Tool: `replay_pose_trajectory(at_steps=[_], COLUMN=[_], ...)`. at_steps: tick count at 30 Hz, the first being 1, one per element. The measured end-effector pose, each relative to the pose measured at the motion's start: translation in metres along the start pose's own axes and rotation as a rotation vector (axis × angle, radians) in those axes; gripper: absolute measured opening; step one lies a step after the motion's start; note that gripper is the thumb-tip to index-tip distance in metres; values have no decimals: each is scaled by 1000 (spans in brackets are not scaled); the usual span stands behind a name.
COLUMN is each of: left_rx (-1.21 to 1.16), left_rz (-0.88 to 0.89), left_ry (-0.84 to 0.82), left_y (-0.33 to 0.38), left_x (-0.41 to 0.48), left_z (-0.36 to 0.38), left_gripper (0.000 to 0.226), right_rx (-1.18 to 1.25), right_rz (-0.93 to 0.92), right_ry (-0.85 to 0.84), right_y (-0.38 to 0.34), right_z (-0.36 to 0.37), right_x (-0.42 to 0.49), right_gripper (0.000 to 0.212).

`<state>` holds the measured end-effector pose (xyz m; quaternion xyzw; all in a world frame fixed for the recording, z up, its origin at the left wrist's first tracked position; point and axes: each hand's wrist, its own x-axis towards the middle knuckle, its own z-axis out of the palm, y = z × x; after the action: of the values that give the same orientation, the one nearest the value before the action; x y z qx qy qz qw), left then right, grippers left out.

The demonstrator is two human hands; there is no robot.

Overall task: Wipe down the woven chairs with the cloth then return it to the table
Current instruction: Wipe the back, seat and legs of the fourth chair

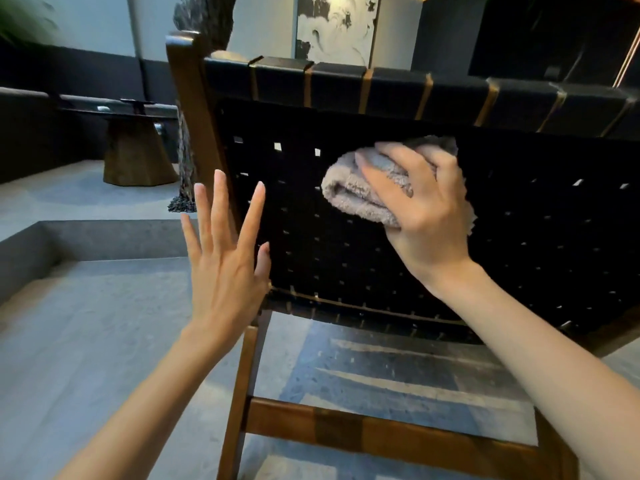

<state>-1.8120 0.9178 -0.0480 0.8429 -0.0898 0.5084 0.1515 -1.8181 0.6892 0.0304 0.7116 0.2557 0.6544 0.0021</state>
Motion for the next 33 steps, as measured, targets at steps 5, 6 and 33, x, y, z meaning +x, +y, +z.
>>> replay_pose_trajectory(at_steps=[5, 6, 33], left_rx=[23, 30, -2], left_rz=[-25, -28, 61], left_ry=[-74, -82, -84], left_y=[-12, -14, -45], left_x=[14, 15, 14], left_z=[5, 7, 1], left_gripper=[79, 80, 88], right_rx=[-69, -72, 103], right_rz=[29, 32, -182], right_ry=[59, 66, -32], right_y=[-4, -3, -44], right_z=[26, 32, 36], right_x=[-2, -7, -12], right_gripper=[49, 52, 41])
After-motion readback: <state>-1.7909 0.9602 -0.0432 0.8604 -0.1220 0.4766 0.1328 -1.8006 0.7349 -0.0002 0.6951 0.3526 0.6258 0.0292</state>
